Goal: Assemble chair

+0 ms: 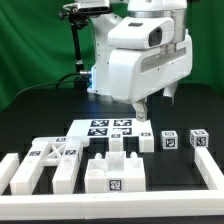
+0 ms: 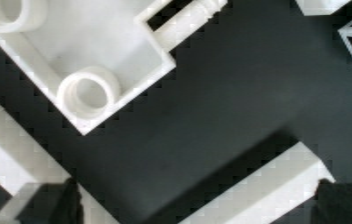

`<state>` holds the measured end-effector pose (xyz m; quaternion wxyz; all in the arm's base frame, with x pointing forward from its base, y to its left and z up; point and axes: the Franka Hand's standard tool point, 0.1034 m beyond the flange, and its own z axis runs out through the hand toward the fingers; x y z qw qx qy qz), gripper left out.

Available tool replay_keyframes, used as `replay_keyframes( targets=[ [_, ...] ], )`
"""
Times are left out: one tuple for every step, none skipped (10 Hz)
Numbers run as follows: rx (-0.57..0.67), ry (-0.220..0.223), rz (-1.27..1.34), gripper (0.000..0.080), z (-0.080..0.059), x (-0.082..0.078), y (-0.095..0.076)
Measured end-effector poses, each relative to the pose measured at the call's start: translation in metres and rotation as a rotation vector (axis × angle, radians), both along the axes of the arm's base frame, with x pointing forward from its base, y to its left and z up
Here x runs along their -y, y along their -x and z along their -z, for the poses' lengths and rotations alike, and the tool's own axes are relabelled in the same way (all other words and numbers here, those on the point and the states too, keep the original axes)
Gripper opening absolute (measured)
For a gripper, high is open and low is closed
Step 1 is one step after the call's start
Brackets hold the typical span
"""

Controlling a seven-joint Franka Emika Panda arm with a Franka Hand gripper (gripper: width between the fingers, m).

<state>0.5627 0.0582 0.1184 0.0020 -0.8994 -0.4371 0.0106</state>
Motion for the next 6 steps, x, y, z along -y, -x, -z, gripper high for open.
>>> replay_keyframes(
  targets=[
    [0.0, 0.0, 0.0, 0.065, 0.0, 0.0, 0.0],
    [0.0, -0.001, 0.043, 0.065, 0.0, -0.0003, 0.0],
    [0.0, 0.0, 0.146, 0.065, 0.0, -0.0006, 0.0001],
    [0.0, 0.001, 0.119, 0.065, 0.0001, -0.0004, 0.0001],
    [0.0, 0.001, 0.12, 0.065, 0.0002, -0.0004, 0.0001],
    [0.0, 0.001, 0.12, 0.065, 0.0003, -0.0005, 0.0002]
  ],
)
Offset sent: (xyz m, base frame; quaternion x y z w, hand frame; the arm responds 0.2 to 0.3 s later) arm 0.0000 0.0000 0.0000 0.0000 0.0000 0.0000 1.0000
